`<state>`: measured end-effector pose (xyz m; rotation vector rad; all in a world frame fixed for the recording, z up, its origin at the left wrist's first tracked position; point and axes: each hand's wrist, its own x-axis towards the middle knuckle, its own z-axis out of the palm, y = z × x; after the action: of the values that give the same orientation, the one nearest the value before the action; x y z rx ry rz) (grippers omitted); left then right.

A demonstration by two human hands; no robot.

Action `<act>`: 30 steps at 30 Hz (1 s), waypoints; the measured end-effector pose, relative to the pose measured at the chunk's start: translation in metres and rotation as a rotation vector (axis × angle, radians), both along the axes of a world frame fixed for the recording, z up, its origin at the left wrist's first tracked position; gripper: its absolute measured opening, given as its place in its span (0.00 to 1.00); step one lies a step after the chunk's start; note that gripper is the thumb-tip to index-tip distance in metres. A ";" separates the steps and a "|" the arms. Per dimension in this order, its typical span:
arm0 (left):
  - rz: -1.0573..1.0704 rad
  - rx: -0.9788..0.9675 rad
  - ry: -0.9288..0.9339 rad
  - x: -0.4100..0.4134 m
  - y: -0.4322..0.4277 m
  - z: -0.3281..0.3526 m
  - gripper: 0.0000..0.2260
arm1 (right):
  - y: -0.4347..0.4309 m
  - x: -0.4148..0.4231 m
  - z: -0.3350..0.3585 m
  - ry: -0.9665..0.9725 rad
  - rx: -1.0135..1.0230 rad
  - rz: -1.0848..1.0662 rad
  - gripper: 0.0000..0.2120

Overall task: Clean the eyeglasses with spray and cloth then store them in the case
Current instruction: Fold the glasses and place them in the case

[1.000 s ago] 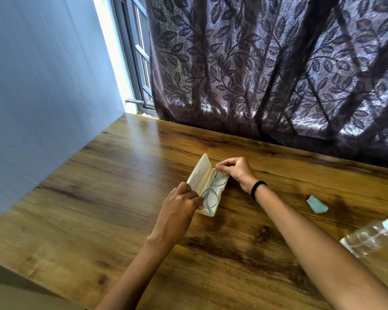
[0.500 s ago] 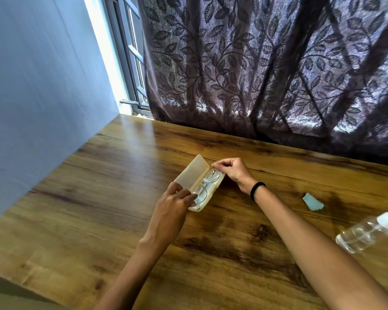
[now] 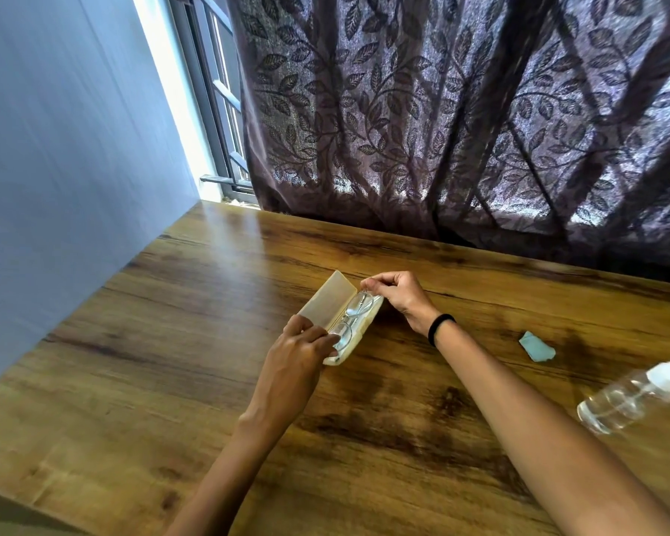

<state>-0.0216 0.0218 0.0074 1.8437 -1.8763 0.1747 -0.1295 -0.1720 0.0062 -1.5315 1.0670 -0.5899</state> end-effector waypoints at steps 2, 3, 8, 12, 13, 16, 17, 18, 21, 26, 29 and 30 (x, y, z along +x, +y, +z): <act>-0.004 0.000 -0.005 0.000 -0.001 0.002 0.15 | 0.000 0.000 0.000 0.008 -0.004 -0.003 0.12; -0.002 0.001 -0.010 -0.001 -0.001 0.003 0.15 | 0.000 0.000 0.000 0.007 -0.009 -0.002 0.12; 0.004 0.011 -0.029 -0.002 -0.003 0.004 0.16 | 0.000 0.000 -0.002 -0.010 -0.022 0.006 0.12; 0.014 0.025 -0.028 0.000 -0.003 0.003 0.16 | 0.000 -0.002 -0.001 -0.021 -0.023 -0.001 0.11; 0.018 0.027 -0.022 0.000 -0.003 0.003 0.16 | 0.000 -0.003 -0.001 -0.032 -0.025 -0.008 0.10; 0.024 0.014 0.002 0.001 -0.005 0.006 0.16 | 0.001 -0.009 0.003 -0.090 -0.025 -0.018 0.10; 0.022 0.005 0.006 0.001 -0.007 0.008 0.16 | 0.001 -0.012 0.004 -0.109 -0.021 -0.023 0.10; 0.016 -0.005 0.003 0.001 -0.009 0.010 0.16 | 0.001 -0.016 0.004 -0.128 -0.016 -0.032 0.09; -0.005 -0.024 -0.017 -0.002 -0.016 0.016 0.16 | 0.001 -0.029 0.003 -0.162 -0.009 -0.064 0.08; -0.043 -0.042 -0.007 -0.011 -0.035 0.020 0.12 | -0.002 -0.056 0.003 -0.221 -0.007 -0.145 0.07; -0.128 -0.045 0.042 -0.021 -0.054 0.018 0.08 | -0.003 -0.080 0.005 -0.282 -0.017 -0.238 0.07; -0.161 -0.034 0.086 -0.026 -0.061 0.017 0.08 | -0.003 -0.090 0.006 -0.298 -0.026 -0.280 0.06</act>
<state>-0.0473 -0.0388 0.0247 1.6424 -1.9392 0.0705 -0.2195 -0.1745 0.0122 -1.2741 1.0496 -0.9957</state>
